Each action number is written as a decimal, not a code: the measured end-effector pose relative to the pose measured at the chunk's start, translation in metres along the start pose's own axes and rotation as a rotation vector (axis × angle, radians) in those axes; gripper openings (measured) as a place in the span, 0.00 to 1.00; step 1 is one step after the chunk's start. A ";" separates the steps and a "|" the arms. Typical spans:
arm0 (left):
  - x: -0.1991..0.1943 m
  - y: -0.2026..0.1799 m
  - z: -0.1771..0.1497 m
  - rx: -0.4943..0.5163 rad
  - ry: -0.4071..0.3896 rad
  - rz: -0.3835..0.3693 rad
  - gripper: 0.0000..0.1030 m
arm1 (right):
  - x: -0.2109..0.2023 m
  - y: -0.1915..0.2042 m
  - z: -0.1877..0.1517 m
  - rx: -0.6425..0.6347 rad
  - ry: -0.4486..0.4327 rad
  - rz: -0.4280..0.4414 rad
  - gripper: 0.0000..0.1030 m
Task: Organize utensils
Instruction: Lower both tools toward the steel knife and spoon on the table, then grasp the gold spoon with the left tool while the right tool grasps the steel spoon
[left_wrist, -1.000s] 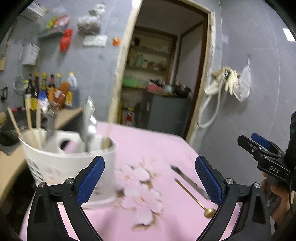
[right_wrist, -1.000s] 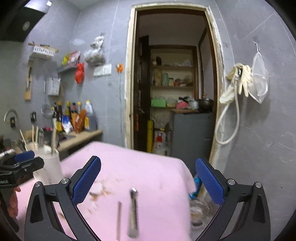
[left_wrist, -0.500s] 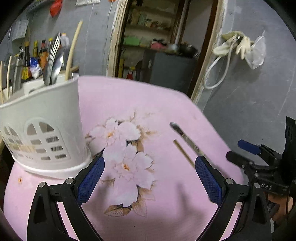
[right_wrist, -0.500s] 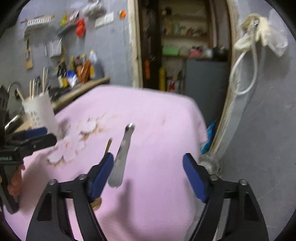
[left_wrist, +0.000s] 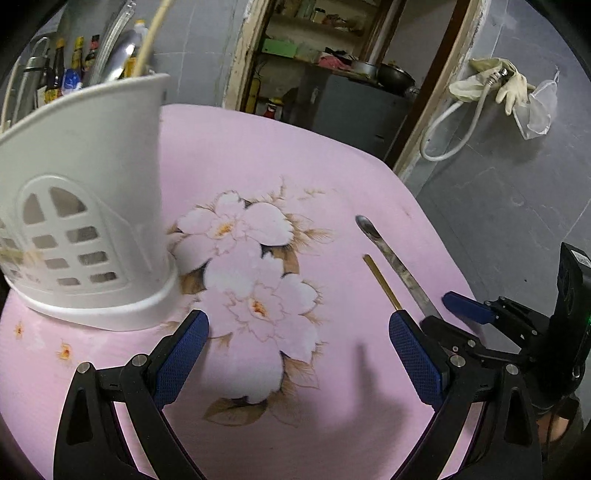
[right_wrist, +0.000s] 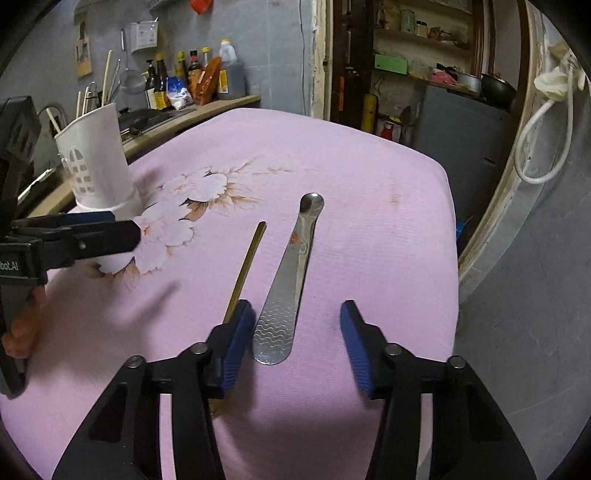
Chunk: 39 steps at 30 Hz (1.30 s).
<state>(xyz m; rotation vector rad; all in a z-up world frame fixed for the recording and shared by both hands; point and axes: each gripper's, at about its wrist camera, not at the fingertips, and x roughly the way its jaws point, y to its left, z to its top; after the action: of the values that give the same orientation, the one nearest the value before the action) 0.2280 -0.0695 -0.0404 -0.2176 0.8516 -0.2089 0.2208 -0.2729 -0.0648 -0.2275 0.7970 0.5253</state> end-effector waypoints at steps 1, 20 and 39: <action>0.001 -0.001 0.001 0.003 0.006 -0.007 0.92 | -0.001 0.000 -0.001 0.000 -0.002 0.004 0.36; 0.051 -0.058 0.022 0.099 0.171 -0.102 0.36 | -0.029 -0.019 -0.030 0.091 -0.061 -0.022 0.18; 0.030 -0.020 0.007 0.104 0.212 -0.057 0.03 | -0.040 0.003 -0.042 0.140 -0.061 -0.012 0.18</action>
<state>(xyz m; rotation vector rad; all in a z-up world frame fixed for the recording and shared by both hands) 0.2503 -0.0956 -0.0524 -0.1235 1.0428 -0.3326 0.1699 -0.3010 -0.0645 -0.0864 0.7688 0.4612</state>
